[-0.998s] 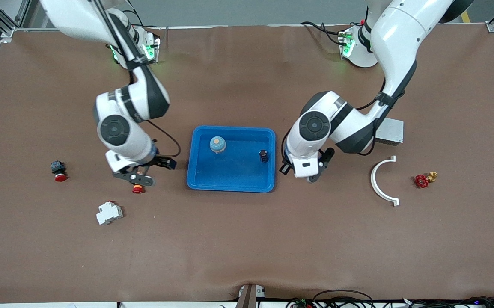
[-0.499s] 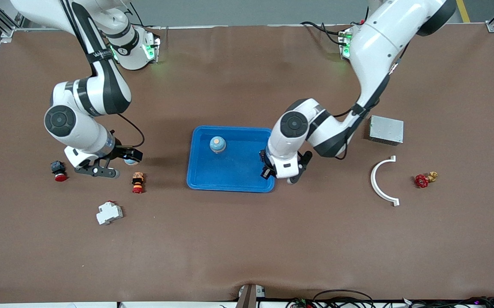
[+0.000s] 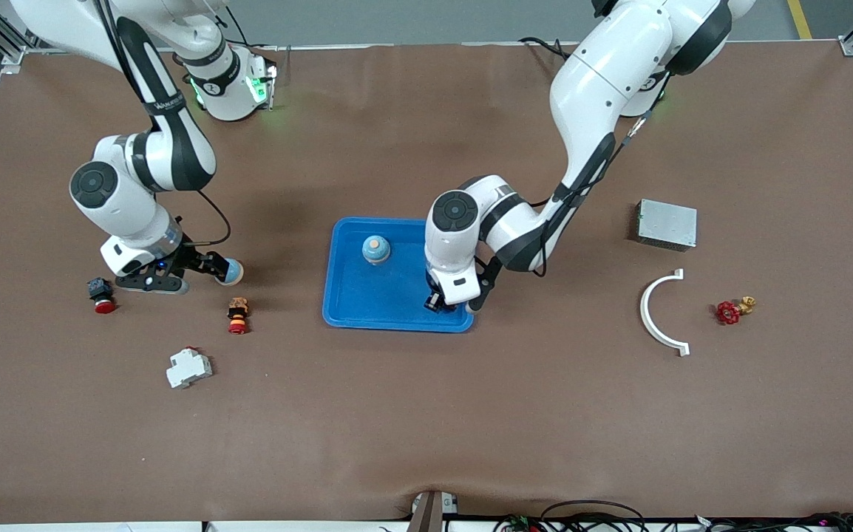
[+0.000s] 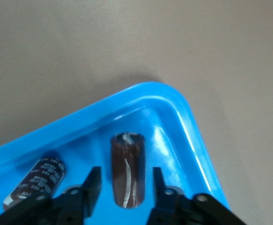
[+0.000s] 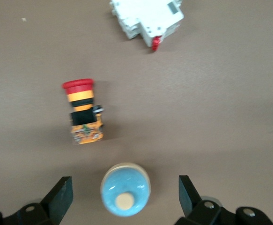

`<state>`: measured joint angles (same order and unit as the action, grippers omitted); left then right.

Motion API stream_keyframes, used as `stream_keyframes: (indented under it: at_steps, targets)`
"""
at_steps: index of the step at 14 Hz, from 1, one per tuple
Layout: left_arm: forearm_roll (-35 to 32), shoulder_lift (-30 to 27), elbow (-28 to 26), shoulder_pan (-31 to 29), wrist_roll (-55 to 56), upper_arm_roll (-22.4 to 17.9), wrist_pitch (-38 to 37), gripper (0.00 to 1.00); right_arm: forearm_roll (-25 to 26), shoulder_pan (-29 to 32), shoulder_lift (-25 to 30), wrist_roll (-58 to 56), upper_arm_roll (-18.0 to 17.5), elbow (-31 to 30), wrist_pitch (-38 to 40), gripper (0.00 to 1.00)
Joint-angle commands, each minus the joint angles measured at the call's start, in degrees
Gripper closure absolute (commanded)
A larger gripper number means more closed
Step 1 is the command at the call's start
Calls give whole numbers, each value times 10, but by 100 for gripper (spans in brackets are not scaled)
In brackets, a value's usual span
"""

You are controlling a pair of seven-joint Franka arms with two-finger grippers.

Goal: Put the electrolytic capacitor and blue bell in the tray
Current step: 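Release the capacitor and withdraw the left gripper while the right gripper lowers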

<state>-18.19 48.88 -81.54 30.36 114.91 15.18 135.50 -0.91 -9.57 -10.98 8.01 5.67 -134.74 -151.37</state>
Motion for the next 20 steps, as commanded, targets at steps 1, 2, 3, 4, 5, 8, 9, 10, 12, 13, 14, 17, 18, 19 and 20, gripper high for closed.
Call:
stream_keyframes:
  at_steps: [1,2,3,4,5,8,9,10,12,13,14,17,18,19,20]
  targets:
    - [-14,-25,15,-1,3,-9,-31,0,6,21,-7,-14,-12,-25,-40,0]
    - [-14,-40,15,-3,-11,-13,-54,0,4,21,-12,-13,-13,-26,-45,0]
    - [-14,-61,15,-5,-32,-19,-79,0,0,20,-20,-13,-13,-29,-53,0]
    - [-13,-83,15,-6,-55,-27,-99,0,-1,19,-31,-12,-14,-32,-66,0]
    - [-15,-106,11,-20,-82,-32,-115,0,-1,17,-43,-11,-14,-34,-78,0]
    - [-12,-170,9,-63,-201,-31,-204,0,-2,12,-77,-5,-18,-34,-106,0]
    - [-9,-186,9,-78,-237,-31,-221,0,-2,8,-85,-5,-19,-34,-112,0]
    - [-4,-202,9,-99,-279,-27,-233,0,-2,5,-93,-5,-19,-33,-114,0]
    - [23,-231,9,-139,-377,-24,-244,0,-3,3,-105,7,-23,-33,-128,0]
    - [39,-246,9,-160,-426,-24,-258,0,-3,1,-111,16,-27,-33,-131,0]
    - [57,-259,9,-179,-471,-24,-268,0,-3,-3,-114,22,-29,-32,-134,0]
    - [86,-295,10,-232,-614,-25,-307,0,-3,-3,-117,25,-30,-33,-134,0]
    - [88,-306,10,-252,-652,-25,-320,0,-3,-2,-117,24,-30,-33,-132,0]
    - [88,-315,10,-269,-675,-25,-330,0,-3,-2,-117,24,-29,-33,-128,0]
    - [88,-323,10,-282,-702,-24,-348,0,-3,-1,-117,24,-29,-33,-127,0]
